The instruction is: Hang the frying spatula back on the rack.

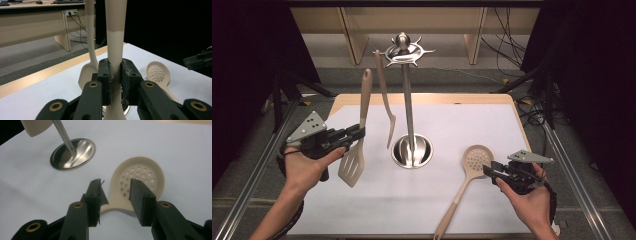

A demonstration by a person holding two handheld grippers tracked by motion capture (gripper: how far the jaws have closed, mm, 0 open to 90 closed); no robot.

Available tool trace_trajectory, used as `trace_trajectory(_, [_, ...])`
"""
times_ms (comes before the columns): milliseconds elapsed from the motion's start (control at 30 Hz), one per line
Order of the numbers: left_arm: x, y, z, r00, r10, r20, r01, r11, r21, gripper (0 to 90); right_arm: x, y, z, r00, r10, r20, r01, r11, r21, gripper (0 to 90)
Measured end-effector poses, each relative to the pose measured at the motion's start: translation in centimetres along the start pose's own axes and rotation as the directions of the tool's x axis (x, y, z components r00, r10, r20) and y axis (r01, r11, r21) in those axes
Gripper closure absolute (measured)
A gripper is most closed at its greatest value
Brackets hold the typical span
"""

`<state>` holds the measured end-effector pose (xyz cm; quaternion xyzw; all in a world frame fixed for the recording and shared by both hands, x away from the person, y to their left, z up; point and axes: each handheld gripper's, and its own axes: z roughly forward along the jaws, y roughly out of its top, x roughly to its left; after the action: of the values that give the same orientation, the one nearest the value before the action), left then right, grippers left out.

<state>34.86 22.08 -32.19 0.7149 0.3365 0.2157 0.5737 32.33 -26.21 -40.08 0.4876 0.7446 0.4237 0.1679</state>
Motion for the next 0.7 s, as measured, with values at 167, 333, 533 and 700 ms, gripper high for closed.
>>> trace_trajectory(167, [-0.22,0.27,0.16,0.9999,0.009,0.006,-0.009,0.9999,-0.005,78.0,0.01,-0.02,-0.04,1.0,0.005,0.0,-0.005,1.0,0.008,62.2])
trace_trajectory(333, [-0.4,0.49,0.22,0.9998,0.015,0.014,-0.014,0.9998,-0.01,78.0,0.03,0.0,0.0,1.0,0.005,-0.001,-0.005,1.0,0.005,62.2])
trace_trajectory(533, [-0.61,0.72,0.36,0.9995,0.025,0.02,-0.024,0.9996,-0.015,78.0,0.3,-0.03,-0.08,0.9994,0.036,0.002,-0.036,0.999,0.023,62.2])
trace_trajectory(700, [-0.89,0.98,0.48,0.9993,0.031,0.023,-0.03,0.9993,-0.022,77.9,0.38,-0.04,-0.02,0.9989,0.047,-0.003,-0.047,0.999,0.026,62.2])
